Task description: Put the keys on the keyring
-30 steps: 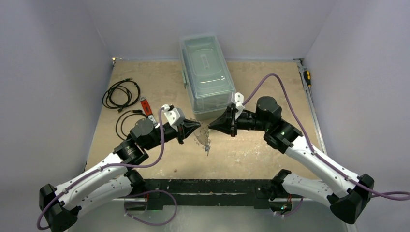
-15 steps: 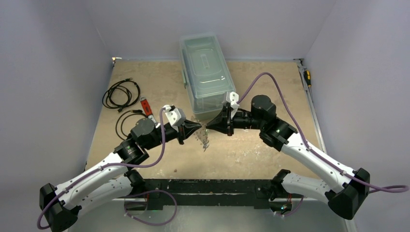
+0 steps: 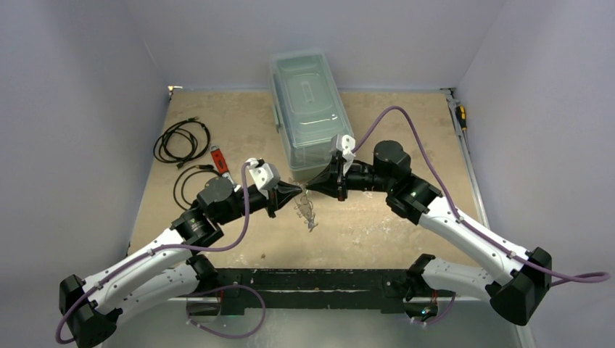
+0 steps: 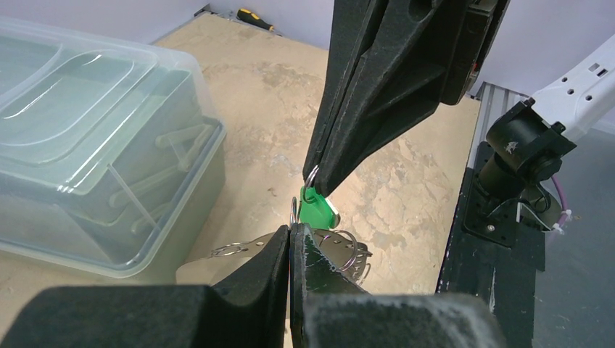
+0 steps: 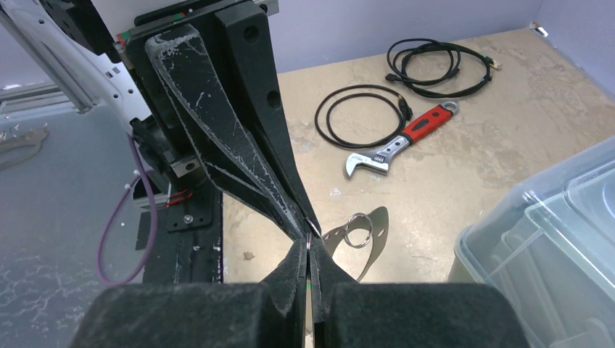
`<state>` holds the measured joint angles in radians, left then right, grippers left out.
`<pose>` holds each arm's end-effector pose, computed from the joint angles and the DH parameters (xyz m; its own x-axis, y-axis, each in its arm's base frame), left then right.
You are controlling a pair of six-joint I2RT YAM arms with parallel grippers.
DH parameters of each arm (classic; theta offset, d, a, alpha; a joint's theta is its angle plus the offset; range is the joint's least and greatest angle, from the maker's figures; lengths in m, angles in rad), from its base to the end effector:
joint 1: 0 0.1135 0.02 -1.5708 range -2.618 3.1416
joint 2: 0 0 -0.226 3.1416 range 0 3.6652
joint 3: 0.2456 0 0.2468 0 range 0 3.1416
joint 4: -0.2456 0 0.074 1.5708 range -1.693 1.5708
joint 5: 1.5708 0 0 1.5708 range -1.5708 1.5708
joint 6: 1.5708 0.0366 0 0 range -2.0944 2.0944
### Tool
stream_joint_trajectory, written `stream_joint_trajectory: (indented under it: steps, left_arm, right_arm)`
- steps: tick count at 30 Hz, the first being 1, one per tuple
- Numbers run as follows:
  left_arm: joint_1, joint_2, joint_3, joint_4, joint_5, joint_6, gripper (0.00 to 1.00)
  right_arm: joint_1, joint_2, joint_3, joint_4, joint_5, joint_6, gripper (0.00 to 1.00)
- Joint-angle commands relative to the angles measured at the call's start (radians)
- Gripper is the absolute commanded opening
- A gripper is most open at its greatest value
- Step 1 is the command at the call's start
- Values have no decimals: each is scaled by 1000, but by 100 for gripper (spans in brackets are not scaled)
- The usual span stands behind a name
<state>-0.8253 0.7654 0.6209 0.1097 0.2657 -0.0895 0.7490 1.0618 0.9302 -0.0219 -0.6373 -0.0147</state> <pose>0.1366 -0.1622 0.2912 -0.1028 -0.0158 -0.9946 0.8813 0.4621 -0.0984 0.1736 0.1911 0.3231 -0.0976 -0.1069 -0.9895 -0.9794 0.1867 0.0764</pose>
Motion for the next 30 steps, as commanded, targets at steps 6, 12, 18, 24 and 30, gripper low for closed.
stream_joint_trajectory:
  steps: [6,12,18,24,30]
  left_arm:
    - [1,-5,53,35,15,14,0]
    - [2,-3,54,32,4,13,0]
    - [1,0,56,32,1,12,0]
    - [1,2,57,28,-12,11,0]
    - [1,2,59,25,-25,10,0]
  right_arm:
    - [8,3,41,64,44,37,0]
    - [9,10,45,56,34,40,0]
    - [13,15,43,47,36,39,0]
    - [15,20,39,61,40,50,0]
    - [22,39,41,51,71,49,0]
